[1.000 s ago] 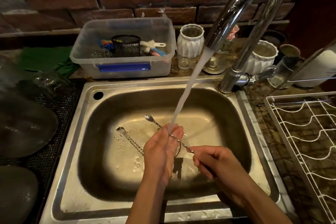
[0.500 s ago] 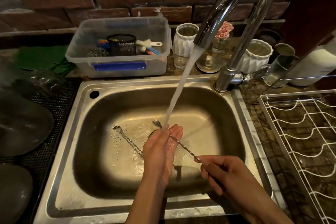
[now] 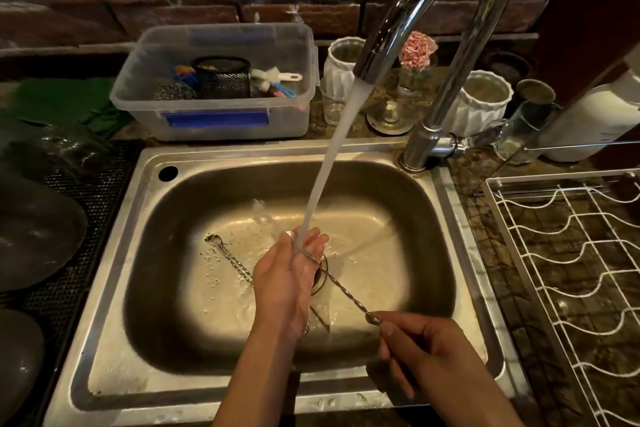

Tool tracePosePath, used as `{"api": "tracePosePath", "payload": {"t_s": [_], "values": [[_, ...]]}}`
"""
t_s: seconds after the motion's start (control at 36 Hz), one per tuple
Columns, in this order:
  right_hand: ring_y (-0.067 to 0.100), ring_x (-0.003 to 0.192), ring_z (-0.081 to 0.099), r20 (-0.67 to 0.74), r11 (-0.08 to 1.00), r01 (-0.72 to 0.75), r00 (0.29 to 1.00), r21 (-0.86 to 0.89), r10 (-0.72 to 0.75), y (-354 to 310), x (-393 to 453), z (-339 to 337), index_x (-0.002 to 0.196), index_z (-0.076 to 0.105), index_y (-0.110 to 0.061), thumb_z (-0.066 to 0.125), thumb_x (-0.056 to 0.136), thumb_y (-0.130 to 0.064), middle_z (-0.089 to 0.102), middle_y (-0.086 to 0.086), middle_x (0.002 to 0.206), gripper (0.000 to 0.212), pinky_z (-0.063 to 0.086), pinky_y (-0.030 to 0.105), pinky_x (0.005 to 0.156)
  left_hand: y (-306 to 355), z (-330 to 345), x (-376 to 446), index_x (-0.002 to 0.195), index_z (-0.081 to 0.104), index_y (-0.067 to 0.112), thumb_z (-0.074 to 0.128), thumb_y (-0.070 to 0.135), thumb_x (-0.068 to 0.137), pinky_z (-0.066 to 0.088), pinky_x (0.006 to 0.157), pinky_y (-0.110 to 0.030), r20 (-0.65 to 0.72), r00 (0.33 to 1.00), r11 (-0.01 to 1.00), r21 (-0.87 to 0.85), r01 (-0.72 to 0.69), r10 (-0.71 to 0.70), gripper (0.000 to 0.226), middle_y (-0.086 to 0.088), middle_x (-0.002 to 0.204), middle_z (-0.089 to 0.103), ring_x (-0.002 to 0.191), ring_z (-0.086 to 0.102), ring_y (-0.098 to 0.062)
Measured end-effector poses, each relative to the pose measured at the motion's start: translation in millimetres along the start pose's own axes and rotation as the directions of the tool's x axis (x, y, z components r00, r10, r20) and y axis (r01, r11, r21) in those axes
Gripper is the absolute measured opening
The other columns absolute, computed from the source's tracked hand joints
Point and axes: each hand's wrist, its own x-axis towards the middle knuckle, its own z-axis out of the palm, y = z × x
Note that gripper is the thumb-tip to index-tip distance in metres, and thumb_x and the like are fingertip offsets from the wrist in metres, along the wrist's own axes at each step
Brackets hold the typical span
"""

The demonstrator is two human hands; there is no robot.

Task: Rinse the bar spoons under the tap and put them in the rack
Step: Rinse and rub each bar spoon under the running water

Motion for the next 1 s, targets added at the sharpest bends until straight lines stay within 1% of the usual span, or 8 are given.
{"api": "tracePosePath", "payload": {"t_s": [0.11,0.28,0.44,0.58,0.64,0.83,0.92,1.0], "values": [[0.003,0.04,0.054,-0.091,0.992,-0.013,0.996,-0.124,0.002,6.9,8.7,5.9,0.083,0.077,-0.014,0.059,0.096,-0.01,0.066,0.001,0.056,0.023,0.041,0.015,0.045,5.7,3.6,-1.0,0.116,0.061,-0.006,0.055,0.014,0.097,0.061,0.072,-0.026,0.02,1.0,0.999,0.027,-0.02,0.019,0.029,-0.025,0.106,0.074,0.094,0.075,-0.031],[0.01,0.033,0.042,-0.063,0.989,0.021,0.998,-0.148,-0.03,6.5,21.7,24.1,0.081,0.072,-0.013,0.056,0.098,-0.009,0.059,-0.001,0.05,0.024,0.036,0.019,0.038,9.2,2.3,-1.7,0.125,0.056,-0.011,0.054,0.007,0.099,0.06,0.075,-0.026,0.097,0.995,0.997,0.063,-0.041,0.035,0.032,-0.024,0.112,0.072,0.097,0.074,-0.032],[0.02,0.05,0.049,-0.037,0.961,0.103,0.993,-0.256,-0.116,8.7,47.7,36.2,0.083,0.071,-0.017,0.052,0.1,-0.012,0.061,0.004,0.06,0.026,0.042,0.031,0.052,13.5,-2.1,1.0,0.124,0.06,0.001,0.065,0.022,0.086,0.06,0.084,-0.028,0.157,0.986,0.979,0.185,-0.089,0.06,0.044,-0.016,0.112,0.075,0.103,0.073,-0.03],[0.015,0.055,0.057,-0.025,0.939,0.182,0.98,-0.293,-0.198,9.8,66.5,45.7,0.082,0.068,-0.013,0.052,0.099,-0.014,0.069,0.004,0.071,0.024,0.049,0.036,0.065,18.5,-9.7,7.4,0.124,0.063,0.012,0.061,0.017,0.096,0.055,0.09,-0.04,0.204,0.977,0.92,0.368,-0.137,0.064,0.028,-0.008,0.108,0.077,0.101,0.074,-0.027],[0.013,0.055,0.058,0.018,0.929,0.216,0.975,-0.3,-0.22,8.2,73.9,50.2,0.082,0.068,-0.014,0.049,0.101,-0.014,0.068,0.003,0.069,0.026,0.048,0.029,0.063,19.3,-11.1,8.9,0.121,0.066,0.017,0.064,0.021,0.094,0.058,0.087,-0.04,0.232,0.97,0.86,0.477,-0.181,0.075,0.027,-0.005,0.105,0.078,0.098,0.075,-0.025],[0.019,0.06,0.061,0.083,0.935,0.269,0.963,-0.231,-0.256,3.3,102.5,65.6,0.09,0.068,-0.018,0.046,0.101,-0.007,0.067,0.006,0.074,0.027,0.045,0.021,0.061,28.2,-13.7,11.1,0.12,0.066,0.022,0.06,0.021,0.097,0.057,0.066,-0.017,0.274,0.956,0.725,0.637,-0.262,0.104,0.024,0.0,0.096,0.079,0.083,0.075,-0.017],[0.02,0.062,0.061,0.102,0.934,0.278,0.96,-0.224,-0.261,-0.4,110.0,69.2,0.09,0.068,-0.018,0.045,0.1,-0.005,0.068,0.004,0.076,0.028,0.046,0.02,0.061,31.6,-12.4,12.5,0.122,0.066,0.019,0.055,0.016,0.1,0.056,0.058,-0.02,0.293,0.948,0.711,0.64,-0.293,0.127,0.025,-0.004,0.094,0.078,0.069,0.066,-0.02],[0.017,0.064,0.062,0.103,0.937,0.269,0.962,-0.225,-0.252,-4.5,114.6,71.4,0.093,0.066,-0.019,0.045,0.1,-0.005,0.07,0.002,0.078,0.026,0.047,0.02,0.062,34.8,-10.5,13.7,0.114,0.07,0.019,0.052,0.012,0.101,0.053,0.057,-0.014,0.287,0.943,0.714,0.625,-0.316,0.166,0.023,-0.005,0.091,0.078,0.067,0.068,-0.015]]}}
